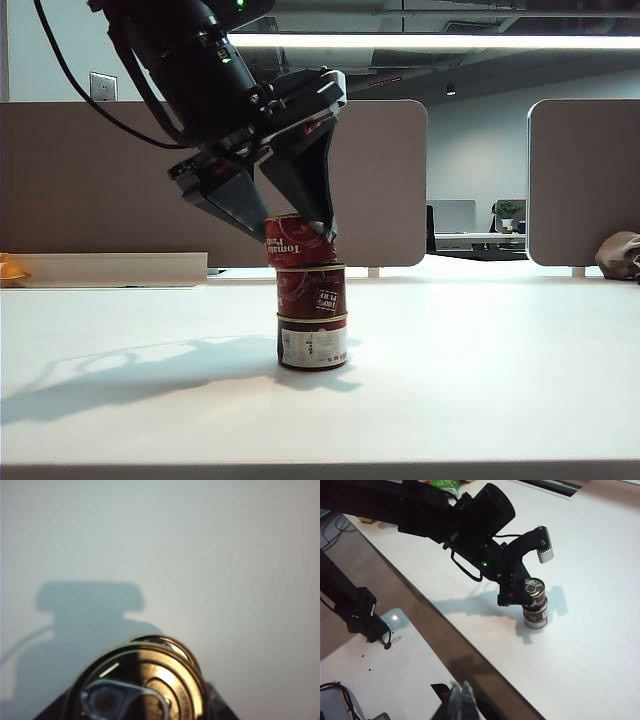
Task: Pick up the cans one by one and stack them together.
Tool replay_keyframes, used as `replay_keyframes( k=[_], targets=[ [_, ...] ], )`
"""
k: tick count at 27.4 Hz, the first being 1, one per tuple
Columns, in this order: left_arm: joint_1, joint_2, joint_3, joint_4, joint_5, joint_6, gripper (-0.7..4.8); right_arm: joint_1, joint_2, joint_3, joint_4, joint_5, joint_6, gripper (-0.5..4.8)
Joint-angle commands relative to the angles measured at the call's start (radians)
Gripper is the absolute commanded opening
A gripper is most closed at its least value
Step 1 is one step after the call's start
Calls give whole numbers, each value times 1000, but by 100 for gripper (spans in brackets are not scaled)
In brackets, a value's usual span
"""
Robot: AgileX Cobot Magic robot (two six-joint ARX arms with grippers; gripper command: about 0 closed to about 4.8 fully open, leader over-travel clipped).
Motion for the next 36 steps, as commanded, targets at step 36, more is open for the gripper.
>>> replay_keyframes(
  k=[36],
  targets=[
    [0, 0, 116, -58, 49, 12, 286, -1, 0, 2, 5, 19, -10, -5]
  ],
)
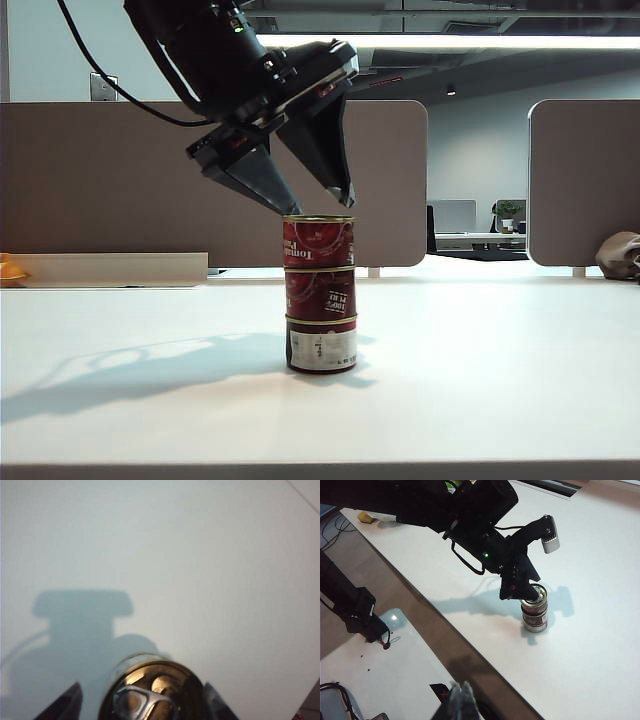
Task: Pick up the cans one by one and stack them together.
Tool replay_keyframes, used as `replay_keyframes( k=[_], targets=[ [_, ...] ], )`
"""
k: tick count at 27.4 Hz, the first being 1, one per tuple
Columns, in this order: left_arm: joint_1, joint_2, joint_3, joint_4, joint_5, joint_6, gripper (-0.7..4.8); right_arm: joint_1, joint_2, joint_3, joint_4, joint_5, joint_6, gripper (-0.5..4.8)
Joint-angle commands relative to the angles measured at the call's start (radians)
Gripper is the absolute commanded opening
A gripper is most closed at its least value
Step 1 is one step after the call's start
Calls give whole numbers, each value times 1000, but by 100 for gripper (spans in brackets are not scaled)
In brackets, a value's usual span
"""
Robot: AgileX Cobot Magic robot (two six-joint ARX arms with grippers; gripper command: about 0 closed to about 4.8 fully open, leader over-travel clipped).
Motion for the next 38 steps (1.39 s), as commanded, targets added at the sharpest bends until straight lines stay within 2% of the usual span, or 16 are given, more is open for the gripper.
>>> replay_keyframes(
  k=[1, 2, 4, 5, 6, 11, 15, 17, 19, 22, 25, 29, 32, 38],
  targets=[
    [0, -13, 41, -23, 8, 3, 264, -1, 0, 2, 5, 23, -11, -5],
    [0, -15, 53, -32, 9, 2, 234, -1, 0, 2, 6, 29, -13, -5],
    [0, -31, 82, -50, 12, -10, 102, -1, 0, 2, 6, 53, -37, -5],
    [0, -44, 93, -53, 12, -13, 17, -1, 0, 2, 6, 72, -55, -5],
    [0, -55, 101, -51, 12, -16, -8, -1, 0, 0, 7, 90, -71, -5],
    [0, -156, 113, -20, 9, -64, -5, 0, -10, -2, 47, 202, -150, -5],
    [-2, -256, 113, -7, -29, -65, -5, -1, -65, -51, 185, 203, -220, -5],
    [-4, -303, 108, 7, -69, -65, -5, -1, -109, -106, 284, 203, -256, -5],
    [-16, -388, 94, 74, -188, -69, -5, -1, -193, -243, 501, 224, -335, -5],
    [-20, -417, 77, 127, -245, -82, -5, -1, -241, -381, 690, 253, -385, -5],
    [-27, -410, 70, 131, -255, -75, -5, -3, -254, -534, 845, 270, -446, 0],
    [-24, -409, 67, 85, -266, -75, -4, -2, -228, -640, 894, 298, -512, 1],
    [-24, -409, 67, 82, -261, -76, -4, -3, -205, -687, 892, 375, -512, 54],
    [-24, -409, 67, 83, -262, -76, -4, -3, -191, -708, 821, 419, -511, 57]
  ],
)
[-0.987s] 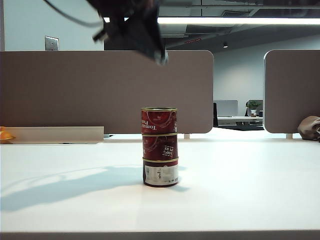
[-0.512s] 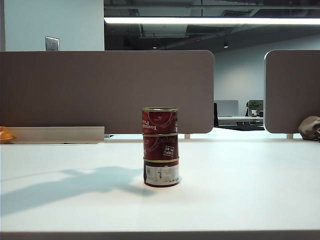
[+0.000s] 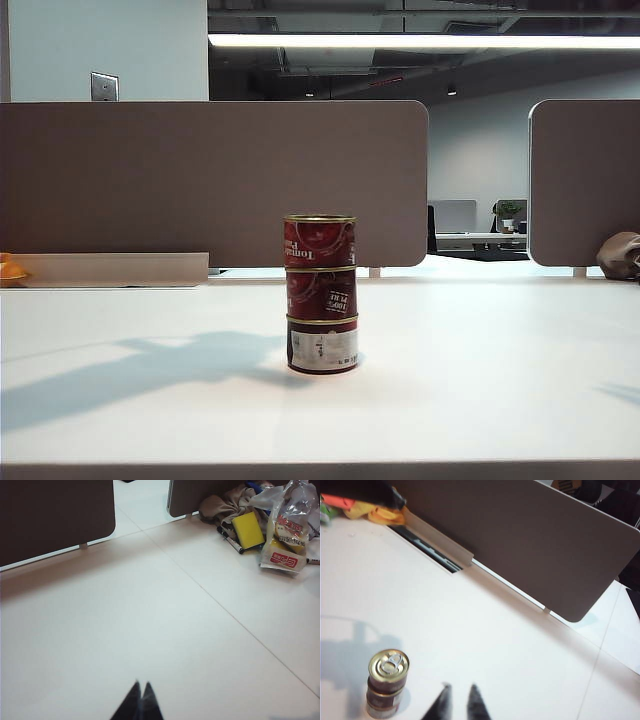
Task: Pick up the cans one by one and stack them together.
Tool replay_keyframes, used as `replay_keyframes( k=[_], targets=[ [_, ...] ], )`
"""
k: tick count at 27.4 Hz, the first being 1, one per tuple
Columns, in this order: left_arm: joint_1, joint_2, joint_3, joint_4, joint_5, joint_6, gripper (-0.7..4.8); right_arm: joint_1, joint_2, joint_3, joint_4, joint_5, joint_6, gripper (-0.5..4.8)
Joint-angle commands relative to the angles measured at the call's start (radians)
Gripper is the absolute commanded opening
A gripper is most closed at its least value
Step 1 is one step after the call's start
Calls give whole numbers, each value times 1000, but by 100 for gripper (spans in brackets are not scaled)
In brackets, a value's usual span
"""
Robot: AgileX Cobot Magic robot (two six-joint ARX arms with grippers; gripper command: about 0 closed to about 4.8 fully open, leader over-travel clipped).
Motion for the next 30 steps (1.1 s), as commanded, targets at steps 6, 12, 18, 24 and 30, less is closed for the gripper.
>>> replay_keyframes(
  k=[6, 12, 18, 24, 30],
  targets=[
    [0, -3, 4, 9, 1, 0, -4, 0, -5, 5, -45, 10, 2, 58],
    [20, -46, 4, 5, 3, 0, -4, 0, -5, 5, -45, 10, 2, 58],
    [145, -179, 4, 6, 6, 0, -4, -49, -4, 5, -44, 8, 2, 58],
    [468, -330, 3, 6, -2, 0, -4, -291, 18, -17, -45, 9, 2, 58],
    [612, -464, 3, 6, -111, 0, -4, -489, -64, -23, -87, 10, 2, 58]
  ],
)
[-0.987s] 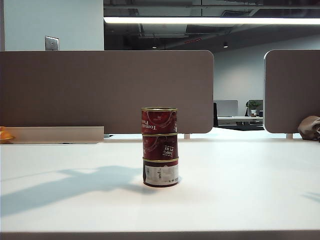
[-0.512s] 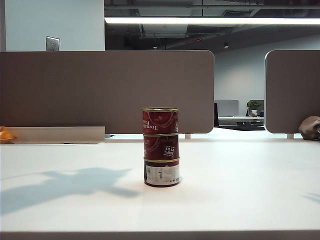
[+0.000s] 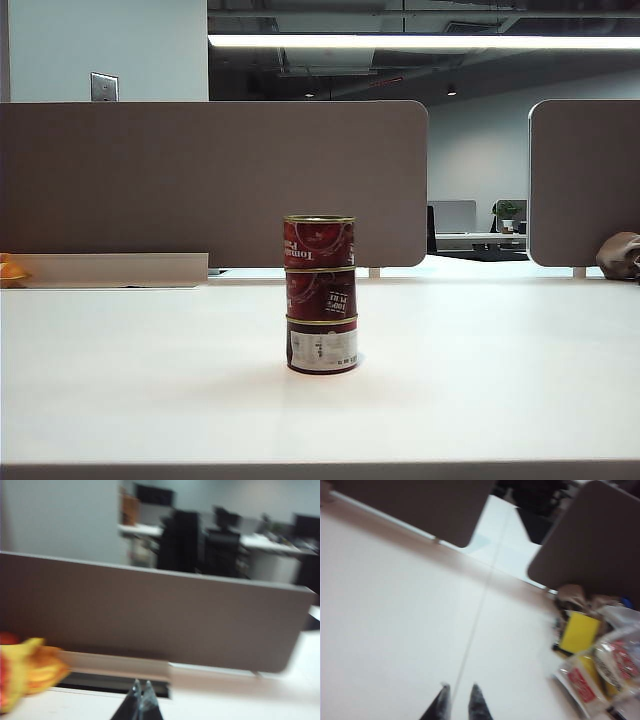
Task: Pick up the cans one by one and stack them together.
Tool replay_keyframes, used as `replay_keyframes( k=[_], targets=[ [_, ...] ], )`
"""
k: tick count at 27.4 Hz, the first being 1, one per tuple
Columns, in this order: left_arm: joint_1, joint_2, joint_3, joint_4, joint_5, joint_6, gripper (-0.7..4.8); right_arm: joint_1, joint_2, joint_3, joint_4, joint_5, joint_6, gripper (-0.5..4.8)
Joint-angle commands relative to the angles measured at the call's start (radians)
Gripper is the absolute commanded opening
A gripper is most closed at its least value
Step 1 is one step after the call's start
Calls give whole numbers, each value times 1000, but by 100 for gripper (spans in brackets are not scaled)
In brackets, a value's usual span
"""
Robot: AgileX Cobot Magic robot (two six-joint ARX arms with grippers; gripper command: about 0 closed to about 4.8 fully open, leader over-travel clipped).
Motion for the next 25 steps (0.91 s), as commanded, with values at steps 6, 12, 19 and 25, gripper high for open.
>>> replay_keyframes(
  k=[6, 12, 19, 25],
  targets=[
    [17, -115, 2, 6, -27, 0, -4, -142, -130, 5, -6, 2, 2, 58],
    [17, -143, 0, 6, -27, 0, -4, -216, -183, 5, -5, 0, 2, 58],
    [17, -142, 0, 5, -27, 0, -4, -239, -206, 5, -6, 0, 2, 58],
    [17, -142, 0, 5, -27, 0, -4, -239, -206, 5, -6, 0, 2, 58]
  ],
)
